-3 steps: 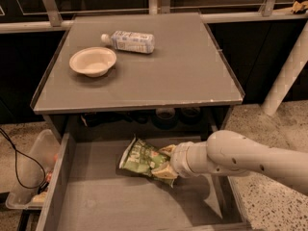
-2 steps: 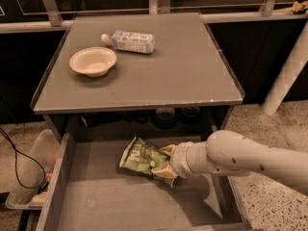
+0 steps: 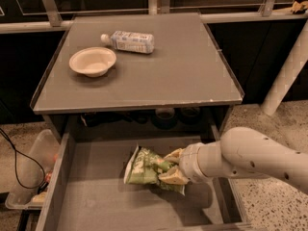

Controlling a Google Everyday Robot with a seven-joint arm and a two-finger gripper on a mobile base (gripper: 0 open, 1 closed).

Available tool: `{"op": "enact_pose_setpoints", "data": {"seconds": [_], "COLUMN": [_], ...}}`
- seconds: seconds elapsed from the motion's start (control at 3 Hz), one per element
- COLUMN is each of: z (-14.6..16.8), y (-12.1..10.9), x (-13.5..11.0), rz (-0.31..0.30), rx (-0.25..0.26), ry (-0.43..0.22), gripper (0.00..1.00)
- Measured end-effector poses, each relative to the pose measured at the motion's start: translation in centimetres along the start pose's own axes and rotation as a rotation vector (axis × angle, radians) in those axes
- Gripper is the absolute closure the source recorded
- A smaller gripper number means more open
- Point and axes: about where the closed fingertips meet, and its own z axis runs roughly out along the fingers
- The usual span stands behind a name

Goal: Pick green jalapeno chip bag from top drawer and place on counter

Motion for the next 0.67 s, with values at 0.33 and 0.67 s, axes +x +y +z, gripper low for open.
{"op": "enact_pose_setpoints", "data": {"seconds": [0.33,0.67], "z": [-3.8,-7.6], "y": [0.9,0.7], "x": [-1.3,-3.7], "rz": [-0.019,-0.066], "rx": [-0.014,-0.015], "ry": [-0.006,-0.017], "gripper": [1.0,1.0]}}
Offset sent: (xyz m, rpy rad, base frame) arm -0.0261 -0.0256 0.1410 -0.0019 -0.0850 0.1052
